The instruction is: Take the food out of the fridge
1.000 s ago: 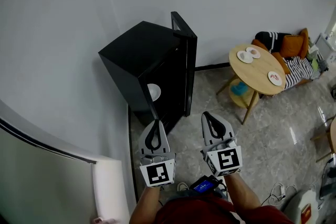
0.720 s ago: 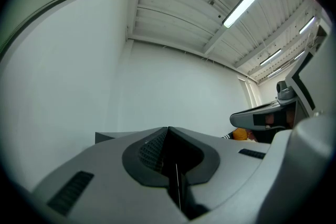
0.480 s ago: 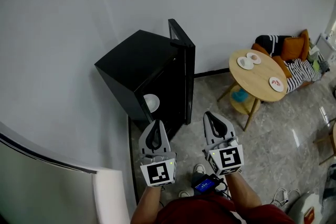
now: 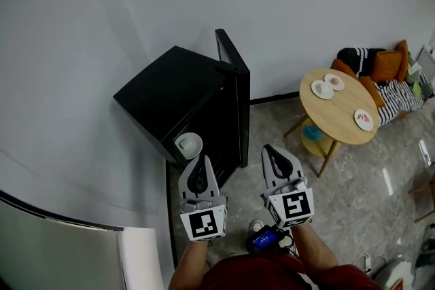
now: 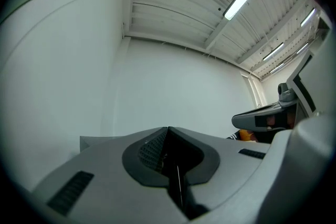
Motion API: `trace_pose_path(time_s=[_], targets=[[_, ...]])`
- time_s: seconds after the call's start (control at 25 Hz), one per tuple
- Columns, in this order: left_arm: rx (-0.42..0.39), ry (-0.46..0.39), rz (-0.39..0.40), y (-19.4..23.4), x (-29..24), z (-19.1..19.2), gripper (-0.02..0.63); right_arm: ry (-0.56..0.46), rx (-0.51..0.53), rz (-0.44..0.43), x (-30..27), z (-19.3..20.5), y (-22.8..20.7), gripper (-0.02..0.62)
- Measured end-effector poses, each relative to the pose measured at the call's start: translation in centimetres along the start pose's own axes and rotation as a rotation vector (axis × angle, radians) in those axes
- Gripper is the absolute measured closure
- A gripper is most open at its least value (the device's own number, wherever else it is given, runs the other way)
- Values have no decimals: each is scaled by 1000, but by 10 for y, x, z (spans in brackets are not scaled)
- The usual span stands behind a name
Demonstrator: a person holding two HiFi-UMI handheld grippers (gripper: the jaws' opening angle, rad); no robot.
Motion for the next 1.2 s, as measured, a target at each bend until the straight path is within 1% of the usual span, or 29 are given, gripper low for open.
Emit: trace_pose_path(time_s=[0.12, 0.32, 0.52, 0.76, 1.2], targets=[[1, 11, -11, -15, -19, 2, 592, -2, -6, -6, -7, 3, -26, 572], [-2, 3, -45, -40, -50, 8, 592, -3, -8, -9, -17, 11, -70, 572], [-5, 1, -57, -61, -71, 8, 592, 1, -11, -20, -23, 16, -100, 572], [-5, 3, -55, -68, -86, 14, 592, 10, -14, -28, -33, 22, -112, 572], [9, -6, -36, -49, -108, 21, 592, 18, -6, -13, -61, 21, -107, 572]])
Point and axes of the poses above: the fingertips, and each gripper's own axes: x backward along the fingers, y to its left, z out of its underside, the point moved 10 cm from there along x, backward along the fingers, and after that the axes turned 12 degrees about -z, right-handed, at the moved point
